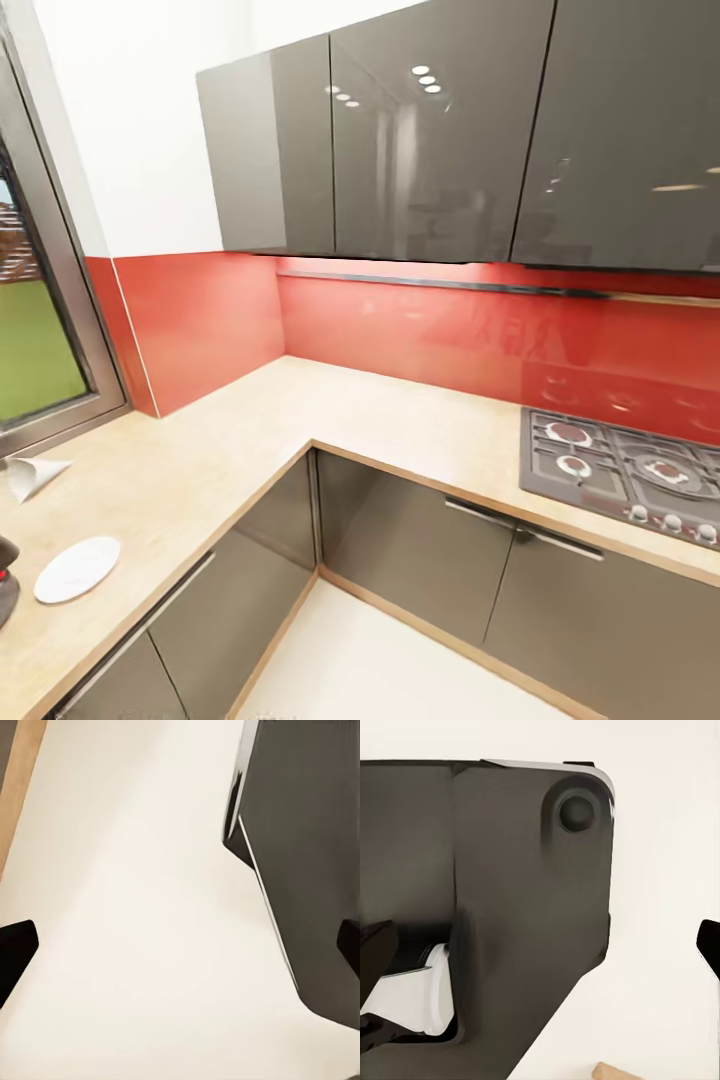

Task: Set up a coffee station on the kitchen countertop: keep the coffee maker on the countertop, move the bottle of coffee from the kitchen shelf to the counter next to the coffee maker, place a paper coffee filter on top of the coffee maker, put the saucer next to the coffee maker with the coffee cup on the saucer, and place the electric kettle next to the coffee maker.

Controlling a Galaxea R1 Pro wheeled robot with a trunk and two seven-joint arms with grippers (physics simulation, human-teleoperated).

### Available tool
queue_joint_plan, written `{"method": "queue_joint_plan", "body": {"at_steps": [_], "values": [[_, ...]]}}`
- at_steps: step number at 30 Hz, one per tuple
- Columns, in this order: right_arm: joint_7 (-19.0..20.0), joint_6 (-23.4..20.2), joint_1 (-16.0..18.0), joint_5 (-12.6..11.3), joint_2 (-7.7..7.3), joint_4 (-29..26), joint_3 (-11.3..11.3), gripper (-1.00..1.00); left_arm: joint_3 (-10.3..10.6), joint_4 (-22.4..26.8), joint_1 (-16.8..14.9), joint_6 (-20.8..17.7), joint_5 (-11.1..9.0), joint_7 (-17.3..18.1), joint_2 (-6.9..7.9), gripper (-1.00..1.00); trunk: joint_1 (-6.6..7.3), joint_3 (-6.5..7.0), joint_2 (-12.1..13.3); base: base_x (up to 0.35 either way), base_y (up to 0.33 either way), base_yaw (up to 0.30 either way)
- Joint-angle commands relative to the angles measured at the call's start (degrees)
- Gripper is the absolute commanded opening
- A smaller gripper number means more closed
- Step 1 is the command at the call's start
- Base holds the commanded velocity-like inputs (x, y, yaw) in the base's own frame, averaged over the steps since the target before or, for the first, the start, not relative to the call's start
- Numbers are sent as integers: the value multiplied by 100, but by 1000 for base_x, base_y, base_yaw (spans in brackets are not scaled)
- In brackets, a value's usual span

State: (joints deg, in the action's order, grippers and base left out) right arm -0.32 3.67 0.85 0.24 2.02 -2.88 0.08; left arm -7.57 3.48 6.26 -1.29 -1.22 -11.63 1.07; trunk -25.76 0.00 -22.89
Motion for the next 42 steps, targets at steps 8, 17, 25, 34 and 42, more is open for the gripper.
{"method": "queue_joint_plan", "body": {"at_steps": [8, 17, 25, 34, 42], "values": [[-3, 20, 1, 8, 0, 12, 0, 100, -3, 38, 7, -3, 13, 21, 17, 100, -2, 0, -2, 0, 0, 280], [-3, 20, 2, 11, 0, 15, 9, 100, 9, 2, 7, 482, 18, -24, 0, 100, -2, 0, -2, 114, -180, 280], [-3, 20, 1, 19, 0, 15, 9, 100, 7, -8, 7, 560, 16, -38, 6, 100, -2, 0, -2, 153, -235, 280], [-3, 20, 1, 20, 0, 15, 9, 100, -37, -15, 17, 577, -17, -41, 41, 100, -2, 0, -2, 199, -228, 280], [-3, 20, 0, 20, 0, 15, 9, 100, 9, -35, 15, 512, -1, 28, 10, 100, -2, 0, -2, 71, -33, 280]]}}
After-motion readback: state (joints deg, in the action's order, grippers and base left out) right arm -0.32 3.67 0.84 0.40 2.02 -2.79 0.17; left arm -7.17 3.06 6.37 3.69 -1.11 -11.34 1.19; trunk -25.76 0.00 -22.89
